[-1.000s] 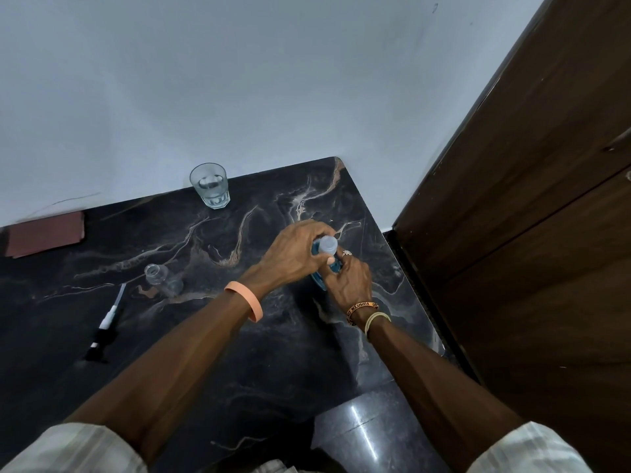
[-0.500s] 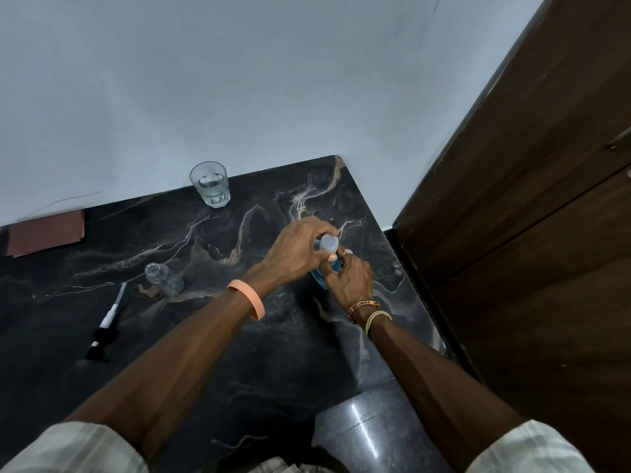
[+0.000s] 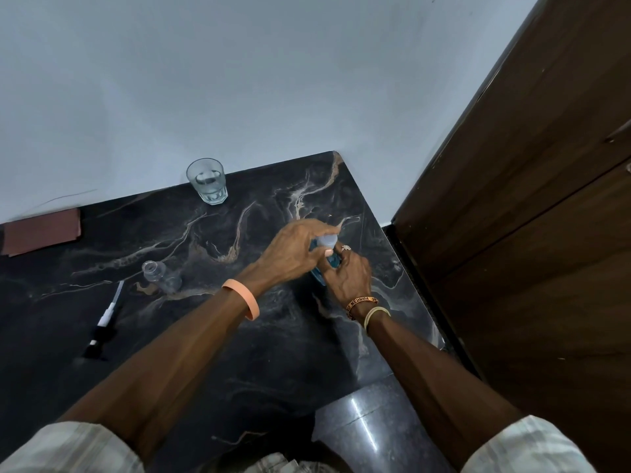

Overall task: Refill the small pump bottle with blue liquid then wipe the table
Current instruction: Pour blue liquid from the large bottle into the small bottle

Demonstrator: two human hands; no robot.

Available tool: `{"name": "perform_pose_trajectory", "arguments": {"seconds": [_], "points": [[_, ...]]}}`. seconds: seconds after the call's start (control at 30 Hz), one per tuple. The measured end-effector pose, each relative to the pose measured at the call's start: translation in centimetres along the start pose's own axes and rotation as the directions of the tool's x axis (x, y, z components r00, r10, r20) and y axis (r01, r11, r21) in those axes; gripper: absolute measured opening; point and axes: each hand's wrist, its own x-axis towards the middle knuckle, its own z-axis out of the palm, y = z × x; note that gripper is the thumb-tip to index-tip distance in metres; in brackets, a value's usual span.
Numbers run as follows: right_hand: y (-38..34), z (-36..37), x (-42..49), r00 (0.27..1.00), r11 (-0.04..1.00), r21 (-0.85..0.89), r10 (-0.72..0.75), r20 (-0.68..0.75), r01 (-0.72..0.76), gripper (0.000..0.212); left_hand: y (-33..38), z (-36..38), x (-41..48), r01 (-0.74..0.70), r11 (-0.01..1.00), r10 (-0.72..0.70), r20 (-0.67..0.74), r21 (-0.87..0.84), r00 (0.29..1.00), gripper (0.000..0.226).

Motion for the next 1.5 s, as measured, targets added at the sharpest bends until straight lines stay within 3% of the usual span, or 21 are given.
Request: {"name": "perform_pose_trajectory", "arguments": {"seconds": [0.1, 0.2, 0.37, 0.5, 0.63, 0.77, 0.93, 1.07, 1.23, 1.37, 1.5], "points": [[0.13, 0.06, 0.0, 1.0, 1.0, 0.004, -0.001, 0.003, 0.001, 0.034, 0.05, -0.19, 0.16, 0.055, 0.998, -0.054, -0.025, 0.032, 0.998, 0.05], [0.14, -0.12, -0.01, 0.999, 0.998, 0.046, -0.036, -0.003, 0.036, 0.033, 0.14, -0.28, 0.02, 0.01, 0.999, -0.011, 0.042, 0.033, 0.999, 0.062], [0.04, 0.15, -0.16, 1.0, 0.998, 0.049, 0.028, -0.008, -0.027, 0.042, 0.2, -0.75, 0.03, 0.025, 1.0, -0.024, -0.047, 0.014, 0.999, 0.041], [0.02, -0.12, -0.09, 1.0, 0.998, 0.067, -0.013, -0.014, 0.013, 0.036, 0.44, -0.75, 0.01, 0.008, 1.0, -0.008, 0.053, 0.012, 0.999, 0.062], [-0.06, 0.14, -0.16, 0.999, 0.998, 0.044, 0.044, -0.008, -0.043, 0.042, 0.4, -0.85, 0.13, 0.029, 0.999, -0.029, -0.017, 0.019, 0.999, 0.042], [0.08, 0.05, -0.23, 0.999, 0.997, 0.075, -0.017, -0.03, 0.02, 0.037, 0.64, -0.88, 0.23, 0.033, 0.999, -0.034, 0.057, 0.025, 0.998, 0.062], [0.25, 0.44, -0.16, 0.999, 0.998, 0.044, 0.042, -0.011, -0.042, 0.044, 0.52, -0.82, 0.42, 0.045, 0.998, -0.045, 0.007, 0.033, 0.999, 0.041], [0.29, 0.32, -0.04, 0.999, 0.998, 0.06, -0.023, -0.028, 0.024, 0.033, 0.64, -0.78, 0.37, 0.017, 1.0, -0.017, 0.055, -0.004, 0.998, 0.066], [0.32, 0.45, -0.08, 1.0, 1.0, 0.023, 0.017, -0.022, -0.017, 0.04, 0.4, -0.63, 0.31, 0.037, 0.999, -0.037, 0.007, -0.023, 0.999, 0.041], [0.33, 0.23, -0.05, 1.0, 1.0, 0.029, -0.01, -0.018, 0.01, 0.052, 0.57, -0.58, 0.2, 0.039, 0.999, -0.037, 0.064, -0.035, 0.997, 0.066], [0.15, 0.38, -0.09, 1.0, 1.0, 0.009, 0.019, -0.012, -0.019, 0.057, 0.29, -0.37, 0.1, 0.021, 0.998, -0.02, 0.025, -0.053, 0.999, 0.042]]}}
